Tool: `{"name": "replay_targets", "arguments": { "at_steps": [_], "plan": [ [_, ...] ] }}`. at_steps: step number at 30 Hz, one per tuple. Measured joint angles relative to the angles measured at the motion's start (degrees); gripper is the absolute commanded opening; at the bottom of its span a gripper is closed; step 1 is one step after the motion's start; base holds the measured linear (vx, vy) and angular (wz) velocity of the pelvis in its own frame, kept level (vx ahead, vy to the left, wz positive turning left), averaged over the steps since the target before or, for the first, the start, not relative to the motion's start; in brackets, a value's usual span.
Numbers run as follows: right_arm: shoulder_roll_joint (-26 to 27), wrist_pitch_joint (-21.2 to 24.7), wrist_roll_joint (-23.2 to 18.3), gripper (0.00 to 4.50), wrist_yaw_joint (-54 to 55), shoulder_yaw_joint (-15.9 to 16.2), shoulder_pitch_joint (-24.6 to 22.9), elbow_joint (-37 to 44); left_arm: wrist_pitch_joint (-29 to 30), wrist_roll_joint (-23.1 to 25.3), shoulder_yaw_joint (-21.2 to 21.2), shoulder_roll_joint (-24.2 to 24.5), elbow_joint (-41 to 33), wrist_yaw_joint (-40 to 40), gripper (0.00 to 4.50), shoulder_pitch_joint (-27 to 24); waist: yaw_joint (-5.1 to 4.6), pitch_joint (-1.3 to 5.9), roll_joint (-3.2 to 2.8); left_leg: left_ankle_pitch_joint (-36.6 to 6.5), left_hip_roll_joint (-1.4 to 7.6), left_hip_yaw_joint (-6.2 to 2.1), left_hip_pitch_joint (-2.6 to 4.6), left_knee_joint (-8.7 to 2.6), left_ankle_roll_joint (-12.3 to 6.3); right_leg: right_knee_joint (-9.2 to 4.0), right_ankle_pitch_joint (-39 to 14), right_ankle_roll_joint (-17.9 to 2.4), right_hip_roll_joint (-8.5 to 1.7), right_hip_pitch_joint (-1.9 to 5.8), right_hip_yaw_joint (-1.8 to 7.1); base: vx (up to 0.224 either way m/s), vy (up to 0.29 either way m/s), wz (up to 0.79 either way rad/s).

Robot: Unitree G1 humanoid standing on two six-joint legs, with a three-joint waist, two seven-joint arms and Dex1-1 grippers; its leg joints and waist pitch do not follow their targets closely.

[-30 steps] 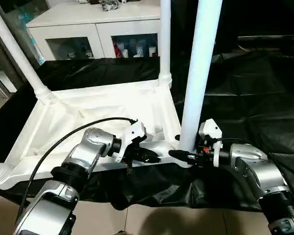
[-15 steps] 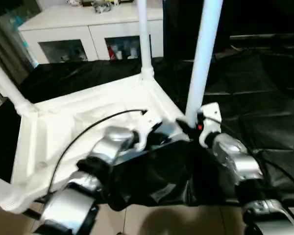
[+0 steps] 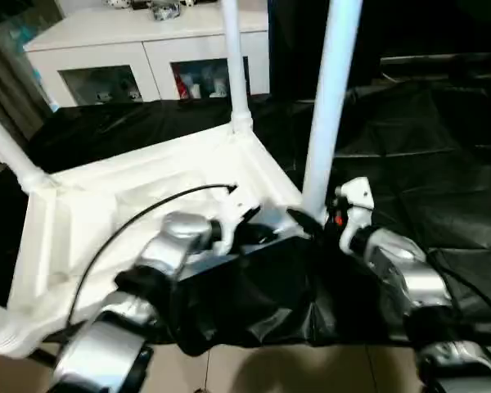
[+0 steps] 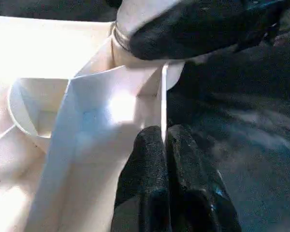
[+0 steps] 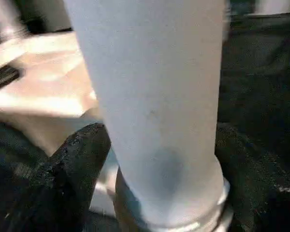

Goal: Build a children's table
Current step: Insert table leg to table base

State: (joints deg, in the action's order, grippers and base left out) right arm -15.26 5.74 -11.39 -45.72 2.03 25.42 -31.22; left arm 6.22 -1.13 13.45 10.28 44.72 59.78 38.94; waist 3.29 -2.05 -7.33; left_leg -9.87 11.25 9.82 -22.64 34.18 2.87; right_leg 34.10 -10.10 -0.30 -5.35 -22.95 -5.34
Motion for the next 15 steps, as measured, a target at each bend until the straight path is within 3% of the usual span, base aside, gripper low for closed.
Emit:
{"name": "replay_targets", "arguments": {
  "at_steps": [4, 9, 15],
  "plan": [
    [-2.06, 0.97, -0.13, 3.66, -6.31, 2.31, -1.21, 2.62, 0.06, -0.44, 1.13, 2.17, -2.68, 5.67, 0.0, -1.57, 0.35, -0.01, -0.04, -0.04, -0.01, 0.03, -0.01, 0.04, 0.07, 0.01, 0.01, -0.01, -0.04, 0.02, 0.01, 0.0, 0.0, 0.0],
    [-5.73, 2.78, -1.99, 3.66, -15.1, 5.02, -3.59, 7.38, 1.16, -1.43, 3.1, 5.13, -6.73, 12.89, 0.0, -3.53, 1.8, -0.02, 0.0, -0.14, 0.0, 0.06, 0.0, 0.07, 0.23, 0.05, 0.0, -0.01, -0.05, 0.03, 0.03, 0.0, 0.0, 0.0],
    [-6.63, 4.85, -2.56, 3.25, -18.43, 5.37, -3.98, 8.62, 1.87, -1.45, 3.41, 6.02, -8.48, 14.92, 0.0, -4.44, 2.01, -0.06, 0.06, -0.15, 0.0, 0.07, -0.01, 0.07, 0.25, 0.08, 0.01, -0.01, -0.06, 0.03, 0.03, 0.0, 0.0, 0.0]
  ]
}}
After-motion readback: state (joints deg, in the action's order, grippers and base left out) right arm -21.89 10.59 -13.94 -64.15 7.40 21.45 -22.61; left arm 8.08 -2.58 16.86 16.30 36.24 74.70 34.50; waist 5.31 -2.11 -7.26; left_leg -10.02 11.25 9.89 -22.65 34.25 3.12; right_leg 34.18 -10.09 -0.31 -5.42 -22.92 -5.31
